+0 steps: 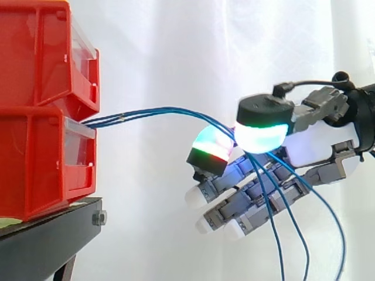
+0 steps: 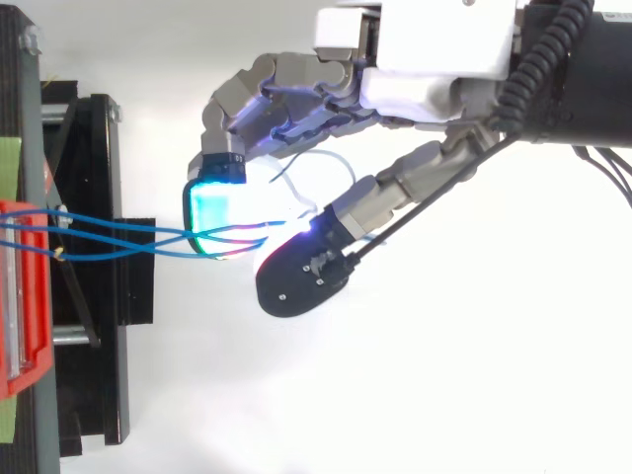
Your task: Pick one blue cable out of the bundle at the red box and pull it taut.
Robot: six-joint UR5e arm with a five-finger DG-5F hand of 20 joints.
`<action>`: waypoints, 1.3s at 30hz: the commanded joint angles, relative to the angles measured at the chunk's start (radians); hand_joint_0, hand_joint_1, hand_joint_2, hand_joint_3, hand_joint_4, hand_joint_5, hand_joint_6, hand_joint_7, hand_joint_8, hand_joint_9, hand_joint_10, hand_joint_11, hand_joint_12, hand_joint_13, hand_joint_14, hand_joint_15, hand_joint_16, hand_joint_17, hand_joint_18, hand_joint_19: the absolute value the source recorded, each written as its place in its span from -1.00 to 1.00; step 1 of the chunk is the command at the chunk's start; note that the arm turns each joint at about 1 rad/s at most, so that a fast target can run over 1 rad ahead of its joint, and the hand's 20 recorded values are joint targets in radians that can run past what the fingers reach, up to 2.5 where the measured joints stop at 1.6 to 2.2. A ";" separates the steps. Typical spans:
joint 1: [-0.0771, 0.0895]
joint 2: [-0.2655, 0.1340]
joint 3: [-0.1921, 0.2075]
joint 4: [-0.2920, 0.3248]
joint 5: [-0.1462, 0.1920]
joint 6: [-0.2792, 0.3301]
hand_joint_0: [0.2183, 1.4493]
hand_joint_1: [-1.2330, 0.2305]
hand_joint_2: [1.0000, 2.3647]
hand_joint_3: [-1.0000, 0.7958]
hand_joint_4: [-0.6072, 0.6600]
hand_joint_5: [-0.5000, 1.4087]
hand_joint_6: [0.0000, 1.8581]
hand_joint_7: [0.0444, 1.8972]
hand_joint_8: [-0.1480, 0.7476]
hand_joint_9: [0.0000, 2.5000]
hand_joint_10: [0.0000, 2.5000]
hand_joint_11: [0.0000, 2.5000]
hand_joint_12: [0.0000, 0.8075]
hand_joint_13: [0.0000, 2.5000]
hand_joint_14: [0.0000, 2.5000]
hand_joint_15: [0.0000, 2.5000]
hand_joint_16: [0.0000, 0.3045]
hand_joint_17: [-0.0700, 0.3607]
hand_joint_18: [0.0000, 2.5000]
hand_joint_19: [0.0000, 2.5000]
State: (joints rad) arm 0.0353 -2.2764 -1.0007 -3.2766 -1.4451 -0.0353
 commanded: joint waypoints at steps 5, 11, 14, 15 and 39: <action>0.000 0.000 0.001 0.000 0.000 0.000 -0.11 -0.65 -0.99 -0.38 -0.19 -0.66 -0.08 -0.07 -0.22 -0.65 -1.00 -0.85 -0.12 -0.95 -1.00 -1.00 -0.64 -0.10 -0.86 -0.95; 0.000 0.000 0.001 0.000 0.000 0.000 -0.16 -0.63 -0.99 -0.40 -0.13 -0.66 -0.08 -0.07 -0.22 -0.65 -1.00 -0.85 -0.13 -0.95 -1.00 -1.00 -0.64 -0.11 -0.87 -0.94; 0.000 0.000 0.001 0.000 0.000 0.000 -0.17 -0.62 -1.00 -0.39 -0.13 -0.66 -0.09 -0.07 -0.22 -0.66 -1.00 -0.85 -0.13 -0.96 -1.00 -1.00 -0.64 -0.11 -0.87 -0.94; 0.000 0.000 0.001 0.000 0.000 0.000 -0.17 -0.62 -1.00 -0.39 -0.12 -0.66 -0.09 -0.06 -0.22 -0.66 -1.00 -0.85 -0.13 -0.96 -1.00 -1.00 -0.64 -0.11 -0.87 -0.93; 0.001 0.000 0.001 0.000 -0.001 -0.003 -0.54 -0.30 -1.00 -0.44 -0.01 -0.62 -0.13 -0.03 -0.09 -0.60 -1.00 -0.84 -0.06 -0.95 -1.00 -1.00 -0.61 -0.05 -0.88 -0.90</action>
State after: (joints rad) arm 0.0367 -2.2764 -1.0003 -3.2763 -1.4465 -0.0386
